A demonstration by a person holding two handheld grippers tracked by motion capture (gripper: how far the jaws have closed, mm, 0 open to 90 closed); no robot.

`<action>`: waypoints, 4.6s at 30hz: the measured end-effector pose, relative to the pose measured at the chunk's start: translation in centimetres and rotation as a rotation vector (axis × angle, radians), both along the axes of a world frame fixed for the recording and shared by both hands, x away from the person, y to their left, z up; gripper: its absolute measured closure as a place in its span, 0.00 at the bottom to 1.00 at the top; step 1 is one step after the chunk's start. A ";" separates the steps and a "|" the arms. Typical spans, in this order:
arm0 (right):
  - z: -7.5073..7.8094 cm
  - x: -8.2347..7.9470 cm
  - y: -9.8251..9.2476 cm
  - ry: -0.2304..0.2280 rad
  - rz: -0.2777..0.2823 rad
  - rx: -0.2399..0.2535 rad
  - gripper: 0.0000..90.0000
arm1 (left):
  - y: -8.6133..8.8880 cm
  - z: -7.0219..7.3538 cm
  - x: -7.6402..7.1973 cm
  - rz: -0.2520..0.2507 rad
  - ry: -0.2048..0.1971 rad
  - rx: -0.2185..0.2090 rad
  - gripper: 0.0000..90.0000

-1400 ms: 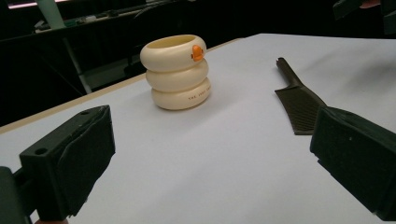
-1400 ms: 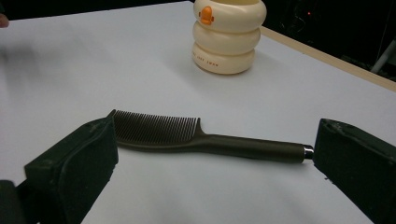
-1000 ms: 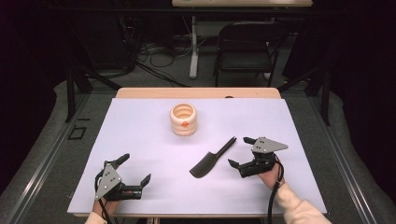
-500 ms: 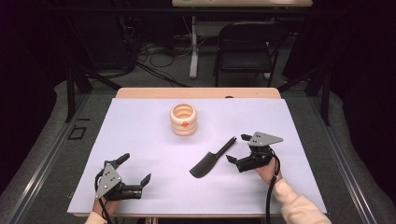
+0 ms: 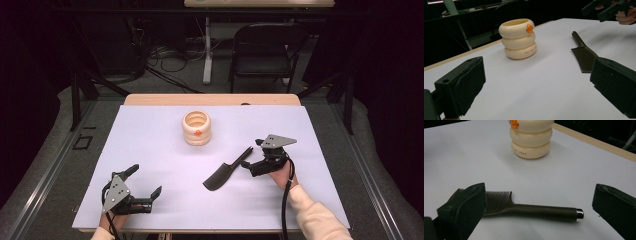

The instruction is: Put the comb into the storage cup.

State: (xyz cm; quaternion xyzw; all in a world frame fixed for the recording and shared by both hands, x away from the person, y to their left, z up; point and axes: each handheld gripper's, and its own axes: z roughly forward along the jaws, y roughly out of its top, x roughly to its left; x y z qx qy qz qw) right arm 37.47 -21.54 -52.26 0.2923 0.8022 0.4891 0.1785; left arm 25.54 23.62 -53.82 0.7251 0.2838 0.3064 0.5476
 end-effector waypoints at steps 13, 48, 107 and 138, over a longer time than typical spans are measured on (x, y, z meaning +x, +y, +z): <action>-0.2 2.0 0.0 0.036 -0.028 0.008 0.00 | -0.1 0.0 0.1 0.001 0.003 0.000 0.00; -2.5 5.5 1.5 0.038 -0.132 -0.282 1.00 | -0.1 0.0 0.1 -0.004 0.006 0.004 0.00; -1.9 3.6 1.0 0.241 -0.129 -0.428 1.00 | -0.1 0.0 0.2 -0.003 0.008 0.013 0.00; -1.6 2.0 1.5 0.304 -0.108 -0.463 1.00 | -0.1 0.0 0.2 -0.004 0.006 0.014 0.00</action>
